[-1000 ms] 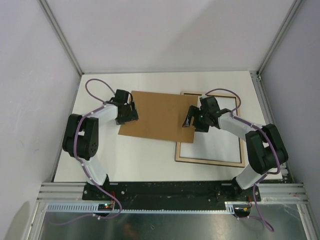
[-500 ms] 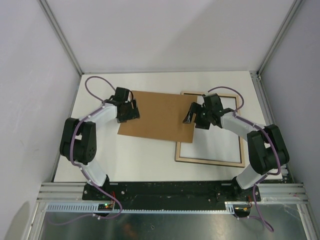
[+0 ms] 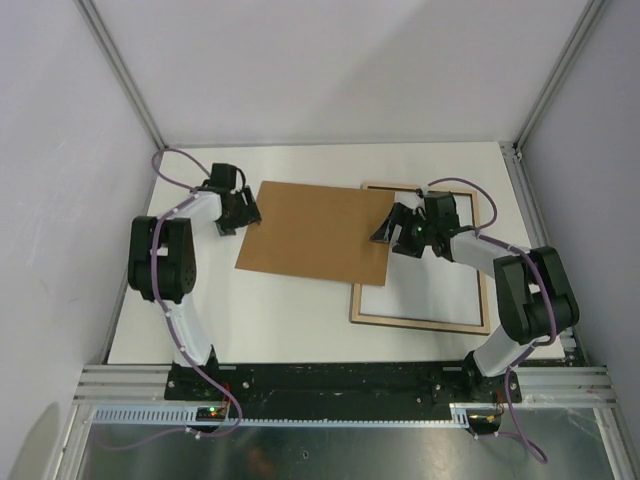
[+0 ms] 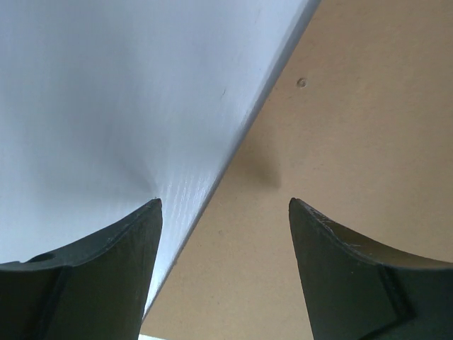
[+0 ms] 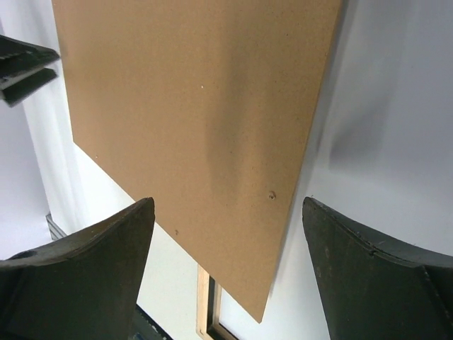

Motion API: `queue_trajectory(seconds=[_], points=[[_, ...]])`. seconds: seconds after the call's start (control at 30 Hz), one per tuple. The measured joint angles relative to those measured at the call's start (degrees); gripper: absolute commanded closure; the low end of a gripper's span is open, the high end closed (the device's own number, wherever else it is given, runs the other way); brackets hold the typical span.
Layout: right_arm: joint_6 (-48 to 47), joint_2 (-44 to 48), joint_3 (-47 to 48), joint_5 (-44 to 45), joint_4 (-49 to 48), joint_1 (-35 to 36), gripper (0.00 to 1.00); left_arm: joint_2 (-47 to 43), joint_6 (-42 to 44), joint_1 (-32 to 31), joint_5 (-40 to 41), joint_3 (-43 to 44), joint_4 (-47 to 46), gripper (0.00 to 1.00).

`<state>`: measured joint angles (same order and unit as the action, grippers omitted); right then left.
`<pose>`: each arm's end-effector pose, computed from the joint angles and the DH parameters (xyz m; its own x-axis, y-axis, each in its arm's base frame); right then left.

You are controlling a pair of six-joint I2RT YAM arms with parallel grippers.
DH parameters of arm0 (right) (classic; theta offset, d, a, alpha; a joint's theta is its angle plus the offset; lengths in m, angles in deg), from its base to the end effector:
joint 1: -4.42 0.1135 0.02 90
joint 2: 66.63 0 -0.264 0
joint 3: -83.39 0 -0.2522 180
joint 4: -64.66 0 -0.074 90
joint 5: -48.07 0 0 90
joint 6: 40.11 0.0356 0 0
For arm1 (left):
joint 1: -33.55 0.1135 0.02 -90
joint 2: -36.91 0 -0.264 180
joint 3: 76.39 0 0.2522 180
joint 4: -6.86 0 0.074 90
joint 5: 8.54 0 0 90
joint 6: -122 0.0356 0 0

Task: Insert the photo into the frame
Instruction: Pick up the backboard from the center of the board.

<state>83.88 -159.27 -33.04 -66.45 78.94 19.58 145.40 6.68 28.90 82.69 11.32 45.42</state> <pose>0.3146 0.1005 0.1817 -0.8452 0.2980 -0.4437 -0.0684 0.7630 0.6427 0.3942 -0.0313 0.1801 -0.8050 -0.3635 -0.4689 -0.3033 0.9314 -0.2014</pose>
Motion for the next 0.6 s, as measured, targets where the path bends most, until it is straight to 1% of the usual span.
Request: queue_trajectory(seconds=[0.1,0.3,0.5,0.6], points=[[0.5,-1.3,-0.9,-1.8,-3.2,-0.6,0.11,2.4,0.3,0.1,-0.6,0.2,0.2,0.24],[1.8,-3.7,-2.5,-4.1,-8.1,-1.5,0.12,3.5,0.4,0.1,-2.2,1.7,-0.2,0.24],[4.0,-5.9,-2.7,-6.6,-13.0,-1.7,0.15,3.8,0.5,0.2,-3.0,2.0,-0.2,0.24],[5.5,-7.0,-2.8,-7.8,-15.3,-1.8,0.18,3.9,0.5,0.3,-3.2,2.2,-0.3,0.24]])
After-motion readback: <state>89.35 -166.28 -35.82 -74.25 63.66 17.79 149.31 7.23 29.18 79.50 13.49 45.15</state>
